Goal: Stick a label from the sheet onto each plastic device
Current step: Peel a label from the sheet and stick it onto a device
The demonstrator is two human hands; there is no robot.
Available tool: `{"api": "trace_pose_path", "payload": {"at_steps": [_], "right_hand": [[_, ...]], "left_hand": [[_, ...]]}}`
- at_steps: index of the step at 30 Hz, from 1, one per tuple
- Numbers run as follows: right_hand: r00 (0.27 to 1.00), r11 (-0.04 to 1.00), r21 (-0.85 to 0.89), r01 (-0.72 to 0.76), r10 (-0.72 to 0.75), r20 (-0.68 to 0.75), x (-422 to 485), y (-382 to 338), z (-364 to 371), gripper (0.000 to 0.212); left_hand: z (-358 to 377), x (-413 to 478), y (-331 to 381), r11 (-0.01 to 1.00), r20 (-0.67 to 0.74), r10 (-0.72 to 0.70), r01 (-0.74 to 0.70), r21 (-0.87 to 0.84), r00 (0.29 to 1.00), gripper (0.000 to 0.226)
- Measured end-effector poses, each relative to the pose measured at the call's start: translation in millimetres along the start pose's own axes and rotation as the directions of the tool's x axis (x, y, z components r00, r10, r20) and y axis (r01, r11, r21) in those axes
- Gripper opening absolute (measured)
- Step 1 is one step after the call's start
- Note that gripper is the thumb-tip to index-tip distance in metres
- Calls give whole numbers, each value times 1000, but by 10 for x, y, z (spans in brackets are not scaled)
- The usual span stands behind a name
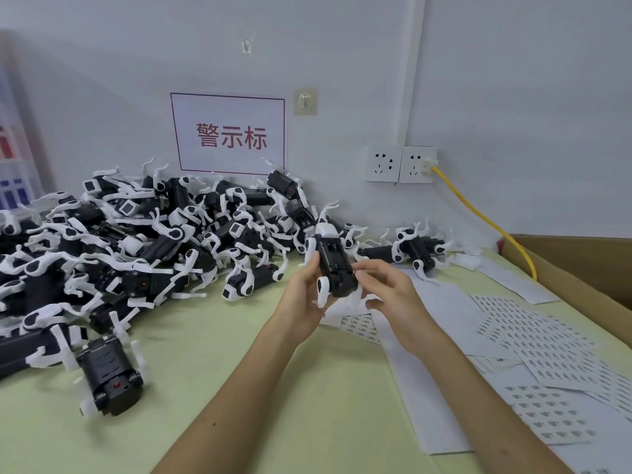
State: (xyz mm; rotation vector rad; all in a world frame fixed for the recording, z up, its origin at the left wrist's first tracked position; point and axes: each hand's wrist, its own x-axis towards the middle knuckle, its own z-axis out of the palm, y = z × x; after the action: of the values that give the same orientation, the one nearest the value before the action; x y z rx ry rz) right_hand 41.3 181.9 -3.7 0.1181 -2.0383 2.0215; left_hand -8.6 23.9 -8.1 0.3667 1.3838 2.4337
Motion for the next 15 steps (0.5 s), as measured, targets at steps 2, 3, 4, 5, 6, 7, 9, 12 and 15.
{"api": "trace_pose_path", "payload": {"at_steps": [2, 3, 4, 5, 6, 7, 9, 12, 15], "right_hand": [[998, 996, -94, 7, -12, -60, 14, 48, -10, 13], [995, 980, -198, 16, -35, -94, 22, 84, -22, 14], [992, 945, -326, 28, -67, -109, 24, 121, -32, 16], [991, 892, -450, 38, -90, -94, 23, 161, -36, 21], [994, 834, -549, 49, -96, -57, 19, 205, -34, 29], [997, 785, -616, 63, -83, -5, 11, 245, -19, 39], [994, 699, -708, 100, -34, 107, -13, 310, 37, 52], [978, 562, -809, 174, 0, 210, -34, 401, 147, 49], [978, 550, -812, 197, -46, 205, -29, 436, 163, 21]], "left_hand": [[-1, 11, 13, 997, -92, -13, 6, -72, 996, 41], [-8, 24, 23, 995, -148, -18, 4, -99, 989, 40], [-22, 38, 32, 994, -202, -19, -3, -105, 979, 41], [-39, 51, 48, 995, -245, -16, -8, -95, 969, 43], [-55, 62, 65, 997, -284, -12, -10, -77, 959, 45], [-72, 72, 79, 998, -317, -11, -10, -66, 948, 45], [-105, 76, 95, 997, -375, -25, -5, -80, 927, 46], [-138, 66, 115, 993, -419, -60, 11, -117, 906, 46], [-162, 78, 117, 989, -429, -92, 34, -141, 898, 35]]}}
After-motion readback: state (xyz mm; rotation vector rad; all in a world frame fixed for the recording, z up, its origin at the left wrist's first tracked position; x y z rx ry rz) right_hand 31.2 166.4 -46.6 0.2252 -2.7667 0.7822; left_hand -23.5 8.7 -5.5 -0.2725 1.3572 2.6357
